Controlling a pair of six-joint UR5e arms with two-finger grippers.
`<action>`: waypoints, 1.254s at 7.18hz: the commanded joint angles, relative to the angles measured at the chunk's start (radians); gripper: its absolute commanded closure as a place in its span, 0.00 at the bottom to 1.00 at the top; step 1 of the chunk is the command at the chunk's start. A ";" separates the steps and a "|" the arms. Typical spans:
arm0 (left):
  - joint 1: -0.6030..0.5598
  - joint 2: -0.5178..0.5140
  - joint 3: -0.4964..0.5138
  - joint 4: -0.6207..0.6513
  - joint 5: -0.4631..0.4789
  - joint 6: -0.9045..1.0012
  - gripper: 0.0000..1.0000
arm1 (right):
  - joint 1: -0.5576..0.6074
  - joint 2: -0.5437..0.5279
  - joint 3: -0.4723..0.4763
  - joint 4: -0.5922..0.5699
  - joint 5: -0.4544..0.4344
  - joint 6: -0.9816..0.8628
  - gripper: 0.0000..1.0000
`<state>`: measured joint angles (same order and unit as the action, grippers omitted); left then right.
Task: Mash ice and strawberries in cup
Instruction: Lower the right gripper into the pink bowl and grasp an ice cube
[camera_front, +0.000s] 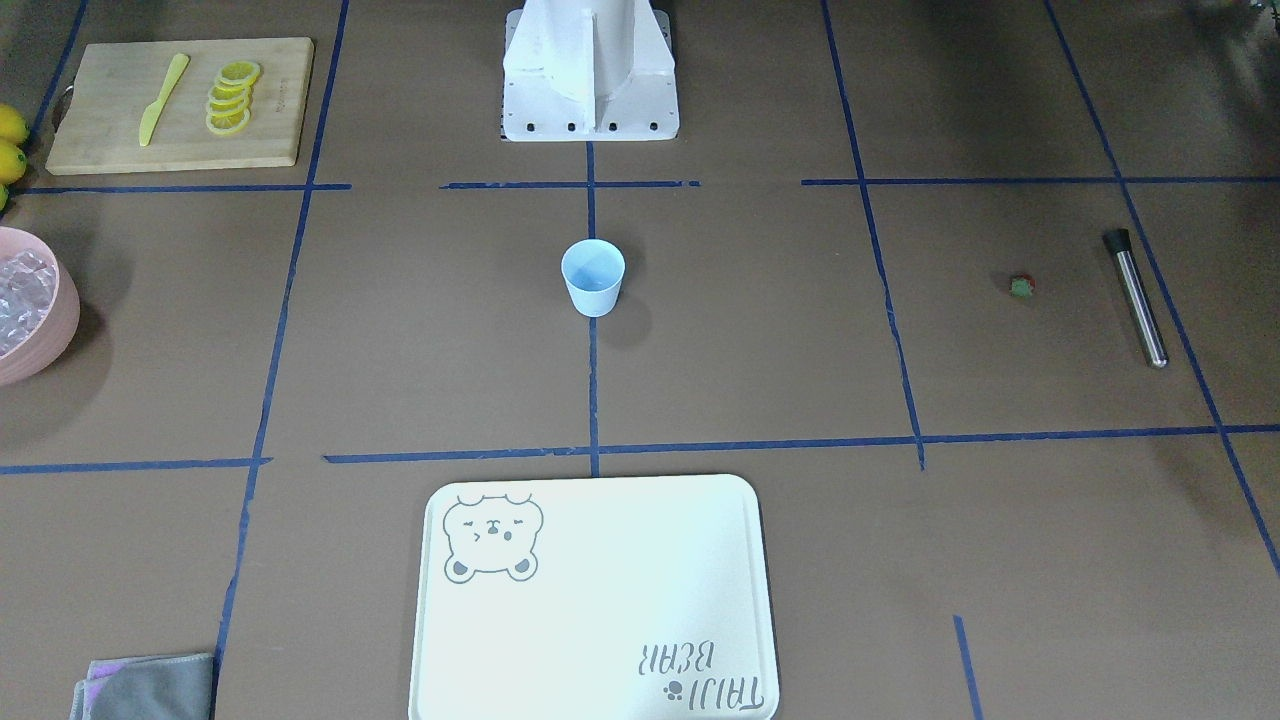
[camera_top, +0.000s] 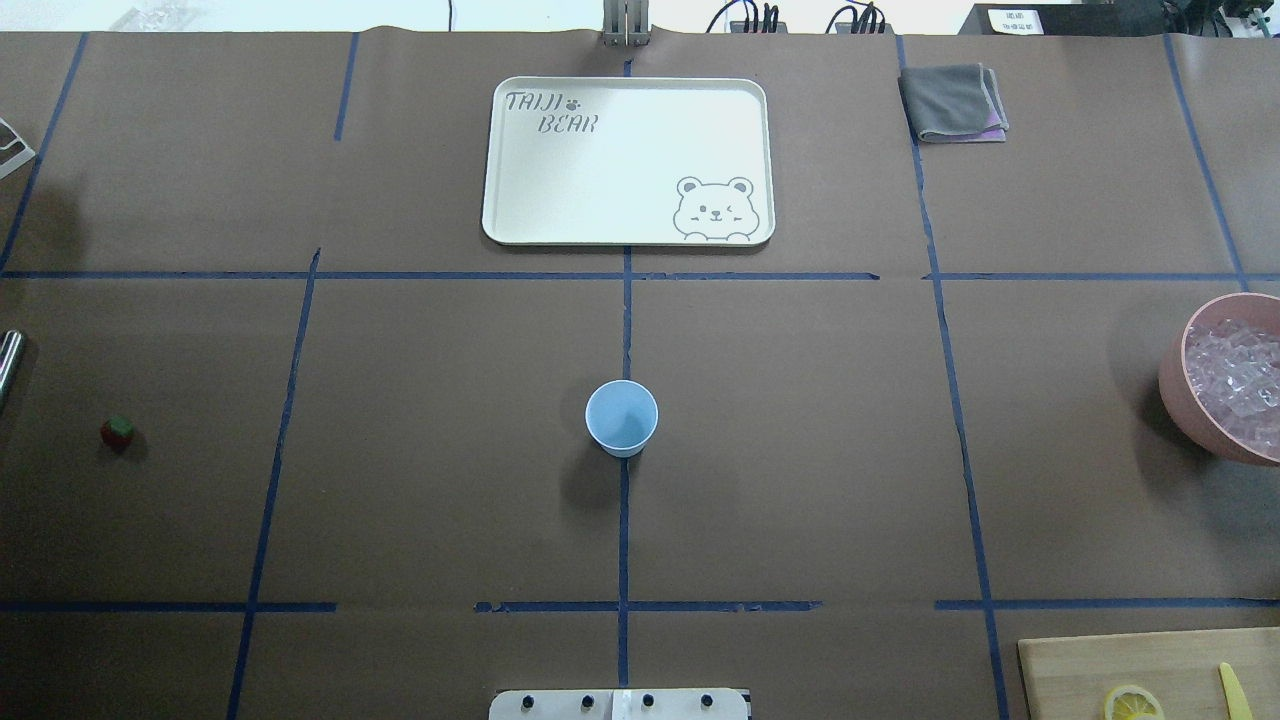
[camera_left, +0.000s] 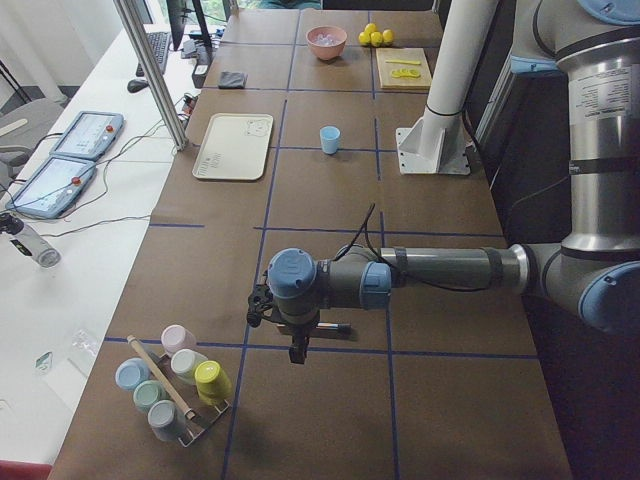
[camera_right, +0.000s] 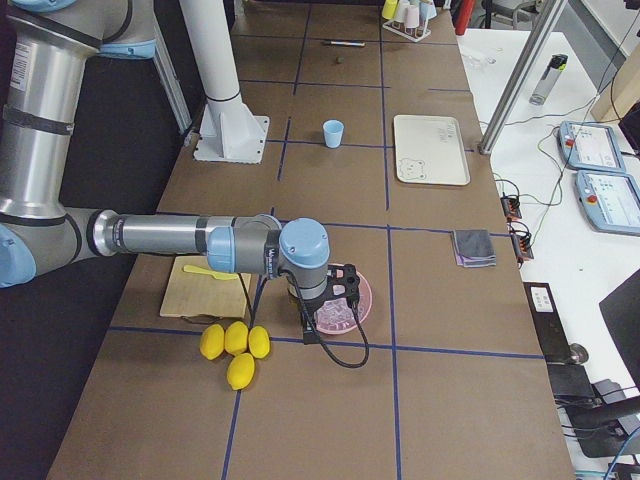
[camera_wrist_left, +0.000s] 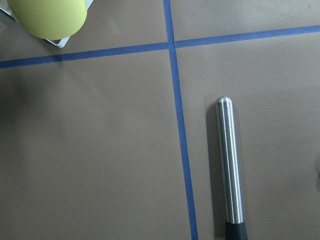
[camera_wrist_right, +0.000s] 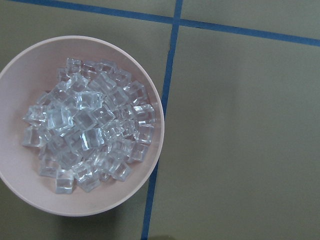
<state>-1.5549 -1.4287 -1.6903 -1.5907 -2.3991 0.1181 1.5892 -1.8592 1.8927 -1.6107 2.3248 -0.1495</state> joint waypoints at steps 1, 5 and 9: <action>-0.001 0.005 -0.003 -0.003 0.000 0.003 0.00 | 0.000 0.000 -0.001 0.000 0.002 0.001 0.00; 0.001 0.007 -0.002 -0.003 -0.002 0.000 0.00 | -0.006 0.072 0.009 0.003 0.031 0.070 0.00; 0.001 0.008 -0.002 -0.003 -0.003 0.000 0.00 | -0.171 0.077 0.003 0.178 -0.005 0.329 0.00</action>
<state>-1.5552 -1.4205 -1.6920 -1.5938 -2.4020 0.1181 1.4831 -1.7823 1.9000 -1.5359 2.3442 0.0501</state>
